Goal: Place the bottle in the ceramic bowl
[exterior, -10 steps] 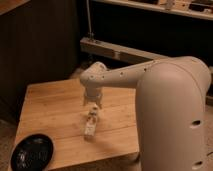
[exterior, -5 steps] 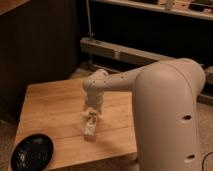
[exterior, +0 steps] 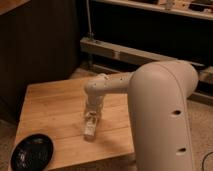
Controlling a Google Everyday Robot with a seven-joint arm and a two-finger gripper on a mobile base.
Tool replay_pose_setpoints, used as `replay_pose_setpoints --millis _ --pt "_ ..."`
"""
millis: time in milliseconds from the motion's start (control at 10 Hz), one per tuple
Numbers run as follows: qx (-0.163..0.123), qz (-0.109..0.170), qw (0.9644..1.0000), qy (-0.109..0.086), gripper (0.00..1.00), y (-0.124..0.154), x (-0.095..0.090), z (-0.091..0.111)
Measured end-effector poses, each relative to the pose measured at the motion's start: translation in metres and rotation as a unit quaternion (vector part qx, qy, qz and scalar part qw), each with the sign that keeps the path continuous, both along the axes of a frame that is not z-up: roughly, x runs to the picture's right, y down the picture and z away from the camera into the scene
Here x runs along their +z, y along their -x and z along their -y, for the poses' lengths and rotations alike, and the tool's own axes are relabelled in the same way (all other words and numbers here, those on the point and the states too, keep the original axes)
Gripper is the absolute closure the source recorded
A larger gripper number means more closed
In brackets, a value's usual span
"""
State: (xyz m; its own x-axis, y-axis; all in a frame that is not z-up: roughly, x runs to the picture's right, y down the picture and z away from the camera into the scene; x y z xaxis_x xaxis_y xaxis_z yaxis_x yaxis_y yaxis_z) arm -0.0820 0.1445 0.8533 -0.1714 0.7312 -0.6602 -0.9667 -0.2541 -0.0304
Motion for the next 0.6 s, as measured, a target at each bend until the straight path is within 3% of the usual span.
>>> replay_pose_setpoints --millis 200,600 --pt "-0.002 0.004 0.9999 0.009 0.42 0.0 0.001 -0.002" --pt "-0.018 0.02 0.999 0.035 0.82 0.016 -0.004 0.004"
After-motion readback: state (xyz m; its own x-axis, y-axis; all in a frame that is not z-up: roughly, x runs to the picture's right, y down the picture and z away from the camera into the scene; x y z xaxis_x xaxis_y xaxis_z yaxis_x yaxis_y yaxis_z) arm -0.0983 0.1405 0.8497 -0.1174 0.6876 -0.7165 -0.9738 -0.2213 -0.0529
